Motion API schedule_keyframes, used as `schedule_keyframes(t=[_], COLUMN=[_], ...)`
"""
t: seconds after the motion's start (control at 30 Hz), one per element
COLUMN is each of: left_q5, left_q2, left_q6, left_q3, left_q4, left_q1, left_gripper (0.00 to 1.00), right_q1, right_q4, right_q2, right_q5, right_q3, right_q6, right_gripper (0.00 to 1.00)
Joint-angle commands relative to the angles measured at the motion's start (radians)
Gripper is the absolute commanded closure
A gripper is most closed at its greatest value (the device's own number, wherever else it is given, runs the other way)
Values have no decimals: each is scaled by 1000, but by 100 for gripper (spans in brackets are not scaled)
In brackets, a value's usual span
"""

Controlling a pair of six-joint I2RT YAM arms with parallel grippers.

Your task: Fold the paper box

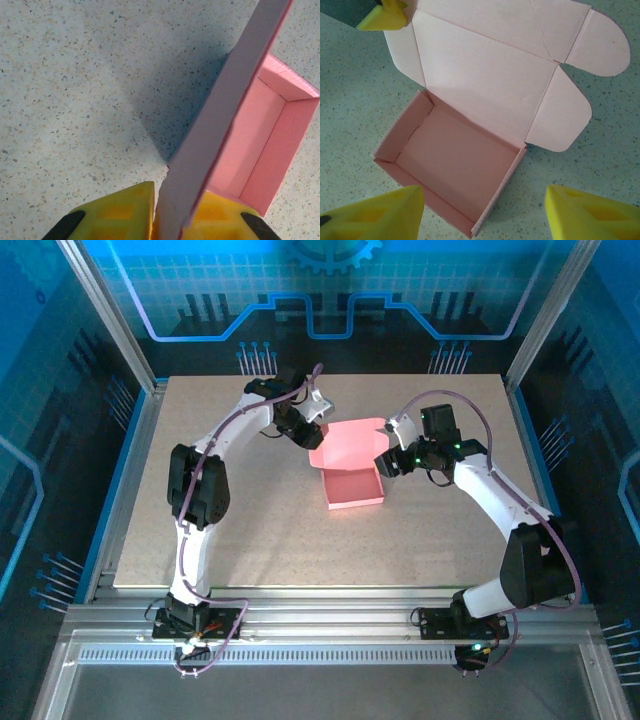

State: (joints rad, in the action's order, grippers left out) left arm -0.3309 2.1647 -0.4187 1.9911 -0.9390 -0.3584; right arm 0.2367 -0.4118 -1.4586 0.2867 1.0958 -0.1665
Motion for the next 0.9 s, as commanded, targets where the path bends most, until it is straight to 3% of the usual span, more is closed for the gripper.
schedule_keyframes(t=[0.0,0.17,0.37,0.53,0.87], left_q5=[-12,-8,-8,-53,-112], left_q2=[17,13,4,-9,-32], left_q6=[-14,-37,-105,-168,-310], left_q3=[37,35,28,8,-27], left_q4=[-36,-40,-44,-75,-85], left_q1=[-8,-10,-14,-14,-13], left_gripper=[90,100,100,100,100], right_q1=[11,11,10,7,17], right_q4=[-23,-10,-5,-77,-214], right_q2=[6,2,-55,-127,-235], right_q5=[-21,-70,-85,-173,-83], right_q3=[22,28,101,208,341], right_q6=[-8,8,-4,-46,-177], right_gripper=[34,34,35,35,43])
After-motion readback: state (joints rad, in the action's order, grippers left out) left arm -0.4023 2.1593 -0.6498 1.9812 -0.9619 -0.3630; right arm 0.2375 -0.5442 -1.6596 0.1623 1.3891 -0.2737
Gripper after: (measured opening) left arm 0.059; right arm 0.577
